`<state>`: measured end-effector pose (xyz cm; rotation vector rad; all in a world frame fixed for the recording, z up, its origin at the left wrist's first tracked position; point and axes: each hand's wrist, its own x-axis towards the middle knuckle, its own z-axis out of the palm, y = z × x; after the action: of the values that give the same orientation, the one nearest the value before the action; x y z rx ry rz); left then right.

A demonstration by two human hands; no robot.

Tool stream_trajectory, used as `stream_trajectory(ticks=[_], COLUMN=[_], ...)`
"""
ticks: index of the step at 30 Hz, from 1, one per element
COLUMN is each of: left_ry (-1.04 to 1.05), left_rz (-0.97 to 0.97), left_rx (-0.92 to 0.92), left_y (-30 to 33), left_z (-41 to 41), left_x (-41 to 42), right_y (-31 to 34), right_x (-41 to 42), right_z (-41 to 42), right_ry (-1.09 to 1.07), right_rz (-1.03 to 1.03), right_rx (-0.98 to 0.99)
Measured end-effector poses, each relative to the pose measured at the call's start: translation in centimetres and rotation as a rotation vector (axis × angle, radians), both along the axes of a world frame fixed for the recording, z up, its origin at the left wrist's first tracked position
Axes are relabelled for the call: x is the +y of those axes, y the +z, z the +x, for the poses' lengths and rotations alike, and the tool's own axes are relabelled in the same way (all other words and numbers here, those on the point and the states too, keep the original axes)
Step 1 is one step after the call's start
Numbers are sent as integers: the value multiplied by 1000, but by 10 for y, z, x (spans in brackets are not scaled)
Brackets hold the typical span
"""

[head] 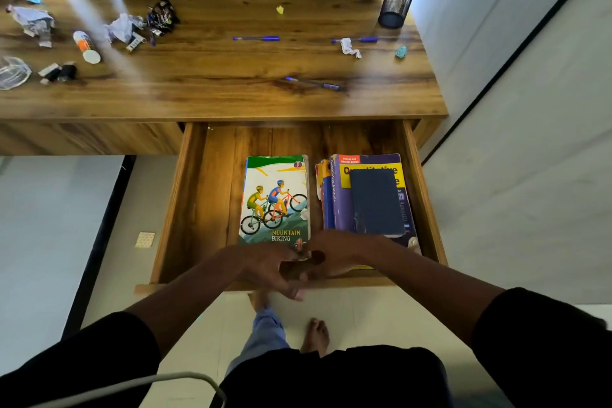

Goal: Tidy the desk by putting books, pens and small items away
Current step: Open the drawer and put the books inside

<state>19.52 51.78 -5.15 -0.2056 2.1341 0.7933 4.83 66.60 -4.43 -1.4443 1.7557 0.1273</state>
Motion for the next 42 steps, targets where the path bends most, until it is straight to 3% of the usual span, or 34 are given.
stream_trajectory(ticks=[4, 13, 25, 42], left_ry=[8, 56, 169, 79], left_rz=[-42, -150, -130, -203], left_rx=[-5, 55, -64, 64], left_y=[2, -1, 2, 21], left_z=[5, 3, -2, -44], left_x=[6, 10, 3, -24], right_y=[-4, -16, -4, 16], right_x=[25, 34, 27, -7], right_z=[3, 8, 12, -19], right_ry=[-18, -3, 73, 51], right_rz=[81, 38, 6, -131], right_rx=[-74, 21, 154, 316])
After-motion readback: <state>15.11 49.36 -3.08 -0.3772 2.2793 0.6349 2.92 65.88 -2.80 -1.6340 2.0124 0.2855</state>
